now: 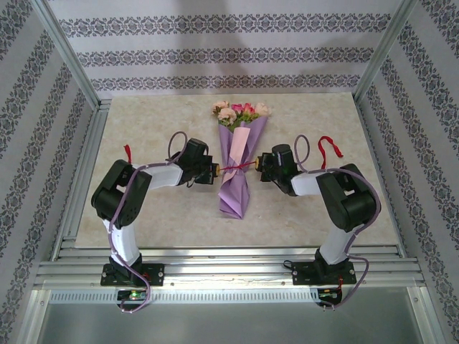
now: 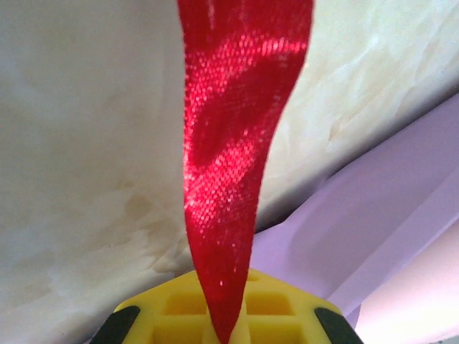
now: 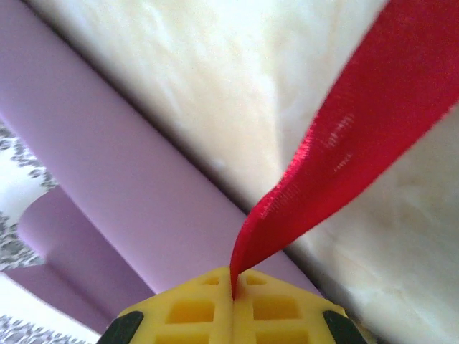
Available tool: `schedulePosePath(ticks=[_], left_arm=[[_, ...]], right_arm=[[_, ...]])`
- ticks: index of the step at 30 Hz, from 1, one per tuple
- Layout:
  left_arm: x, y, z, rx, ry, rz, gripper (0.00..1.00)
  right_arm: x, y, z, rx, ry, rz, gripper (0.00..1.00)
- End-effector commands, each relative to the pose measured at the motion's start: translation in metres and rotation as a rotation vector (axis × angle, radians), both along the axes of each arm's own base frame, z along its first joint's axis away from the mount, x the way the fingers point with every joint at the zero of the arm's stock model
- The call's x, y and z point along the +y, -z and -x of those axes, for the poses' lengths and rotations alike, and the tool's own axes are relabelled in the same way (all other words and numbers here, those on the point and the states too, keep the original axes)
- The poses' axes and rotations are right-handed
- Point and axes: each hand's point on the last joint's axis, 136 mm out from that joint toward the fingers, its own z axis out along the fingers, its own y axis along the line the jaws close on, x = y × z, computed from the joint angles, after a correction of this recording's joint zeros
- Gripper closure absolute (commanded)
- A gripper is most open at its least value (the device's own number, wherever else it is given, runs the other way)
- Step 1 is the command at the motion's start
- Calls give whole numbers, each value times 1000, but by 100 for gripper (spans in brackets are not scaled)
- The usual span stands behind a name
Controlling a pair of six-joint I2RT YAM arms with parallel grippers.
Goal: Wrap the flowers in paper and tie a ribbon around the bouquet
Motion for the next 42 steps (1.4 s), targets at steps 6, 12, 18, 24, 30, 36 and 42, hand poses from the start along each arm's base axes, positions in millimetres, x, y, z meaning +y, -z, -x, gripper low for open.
schedulePosePath(ticks=[6, 12, 18, 24, 30, 36, 42], left_arm=[[50, -14, -10, -113, -207, 10, 100], [74, -20, -12, -150, -273, 11, 100], [57, -30, -33, -230, -247, 75, 100], [47, -33, -33, -254, -208, 105, 100], [60, -28, -18, -275, -251, 124, 100], [60, -21, -7, -233, -225, 114, 100], [52, -4, 11, -92, -159, 73, 100]], right_arm=[[-72, -21, -16, -137, 189, 42, 100], [-97, -26, -13, -157, 228, 58, 100], [-83, -34, -25, -207, 219, -3, 100], [-86, -36, -30, -215, 221, -34, 100], [-122, -35, -27, -213, 280, -42, 100], [-130, -36, -28, -211, 283, -34, 100], [-114, -22, -16, -144, 239, -18, 100]])
